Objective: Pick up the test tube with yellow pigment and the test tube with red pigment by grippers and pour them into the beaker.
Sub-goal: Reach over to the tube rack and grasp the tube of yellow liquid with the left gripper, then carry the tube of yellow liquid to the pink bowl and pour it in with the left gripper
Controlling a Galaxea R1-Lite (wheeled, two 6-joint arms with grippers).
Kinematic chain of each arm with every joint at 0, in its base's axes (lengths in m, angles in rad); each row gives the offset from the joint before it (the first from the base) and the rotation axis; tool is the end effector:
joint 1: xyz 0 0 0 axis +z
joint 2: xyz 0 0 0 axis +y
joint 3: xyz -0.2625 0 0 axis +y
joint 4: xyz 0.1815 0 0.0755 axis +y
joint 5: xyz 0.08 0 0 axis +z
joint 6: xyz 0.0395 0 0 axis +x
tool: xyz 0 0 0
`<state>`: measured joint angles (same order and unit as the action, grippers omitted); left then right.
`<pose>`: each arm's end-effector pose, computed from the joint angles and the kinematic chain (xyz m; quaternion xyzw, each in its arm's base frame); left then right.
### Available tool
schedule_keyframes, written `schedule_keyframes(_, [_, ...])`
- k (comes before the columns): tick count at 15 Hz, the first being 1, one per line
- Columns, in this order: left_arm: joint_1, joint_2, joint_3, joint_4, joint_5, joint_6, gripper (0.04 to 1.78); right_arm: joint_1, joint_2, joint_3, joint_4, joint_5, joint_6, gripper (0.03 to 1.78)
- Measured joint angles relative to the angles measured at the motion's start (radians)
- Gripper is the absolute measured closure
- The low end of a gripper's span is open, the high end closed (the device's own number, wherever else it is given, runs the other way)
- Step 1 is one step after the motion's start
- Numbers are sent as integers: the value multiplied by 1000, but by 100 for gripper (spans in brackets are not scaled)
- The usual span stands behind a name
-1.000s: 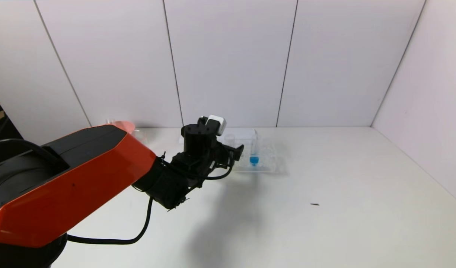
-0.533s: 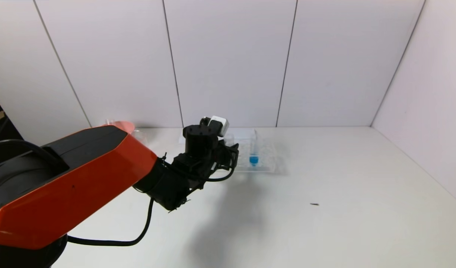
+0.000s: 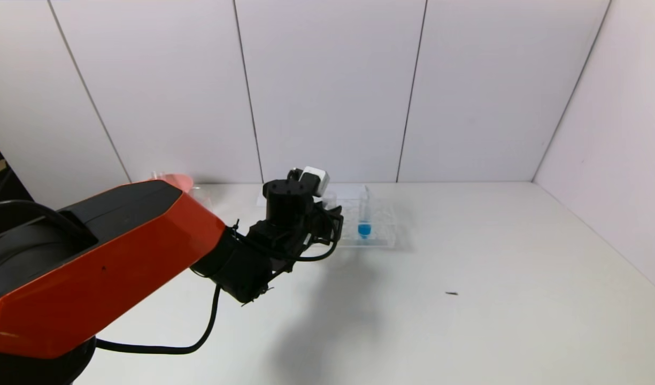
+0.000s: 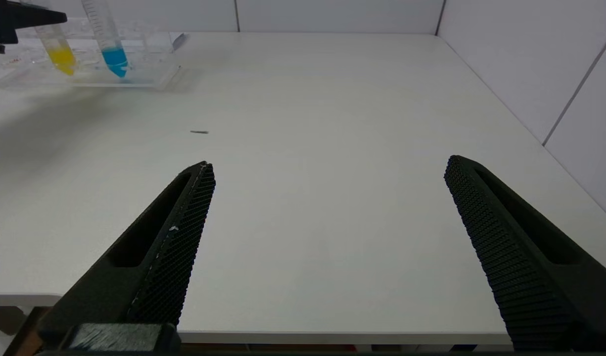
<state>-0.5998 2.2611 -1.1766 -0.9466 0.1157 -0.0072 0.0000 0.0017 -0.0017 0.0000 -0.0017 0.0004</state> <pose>0.3632 -0.2428 0.0608 0.0206 0.0654 -0.2389 0.9686 0.0385 -0.0001 0.0759 0.0002 0.0000 -0.0008 1.0000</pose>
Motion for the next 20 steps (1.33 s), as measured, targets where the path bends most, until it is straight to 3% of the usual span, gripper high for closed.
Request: schedule_keyframes(20, [-4, -190, 32, 14, 1, 64, 137, 0, 0, 0, 0, 0, 0, 11])
